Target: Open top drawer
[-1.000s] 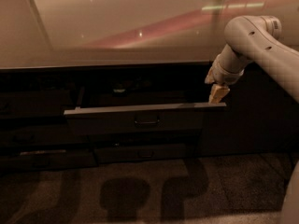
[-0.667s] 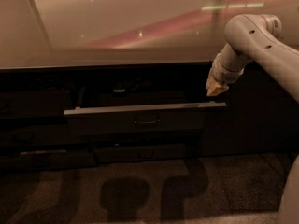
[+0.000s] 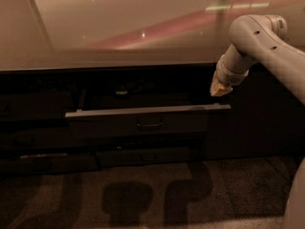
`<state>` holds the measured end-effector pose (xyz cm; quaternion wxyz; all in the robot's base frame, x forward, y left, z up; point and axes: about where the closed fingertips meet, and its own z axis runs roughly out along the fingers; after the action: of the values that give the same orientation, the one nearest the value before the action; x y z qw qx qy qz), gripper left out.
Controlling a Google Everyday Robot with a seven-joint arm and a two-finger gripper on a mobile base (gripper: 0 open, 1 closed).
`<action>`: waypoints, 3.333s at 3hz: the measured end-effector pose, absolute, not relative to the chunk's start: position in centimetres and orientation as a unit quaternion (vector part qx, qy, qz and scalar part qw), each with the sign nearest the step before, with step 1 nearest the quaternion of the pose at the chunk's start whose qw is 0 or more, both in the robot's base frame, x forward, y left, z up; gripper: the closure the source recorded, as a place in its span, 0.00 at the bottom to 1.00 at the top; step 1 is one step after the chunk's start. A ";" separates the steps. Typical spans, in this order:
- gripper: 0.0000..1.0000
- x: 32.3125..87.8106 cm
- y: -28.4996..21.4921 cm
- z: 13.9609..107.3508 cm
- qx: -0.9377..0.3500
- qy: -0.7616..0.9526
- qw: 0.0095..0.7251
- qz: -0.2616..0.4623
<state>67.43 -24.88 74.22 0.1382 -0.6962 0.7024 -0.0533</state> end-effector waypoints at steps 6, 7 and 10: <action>1.00 66.3 -18.0 67.9 -0.767 0.637 0.039 -0.073; 1.00 66.1 -17.9 67.7 -0.768 0.636 0.036 -0.070; 1.00 62.5 -17.8 65.7 -0.775 0.630 0.032 -0.045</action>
Offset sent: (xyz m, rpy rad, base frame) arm -0.0111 0.0984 -0.0675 -0.2310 0.0799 0.2343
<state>62.54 -17.80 65.68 0.0321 -0.7747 0.6300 -0.0446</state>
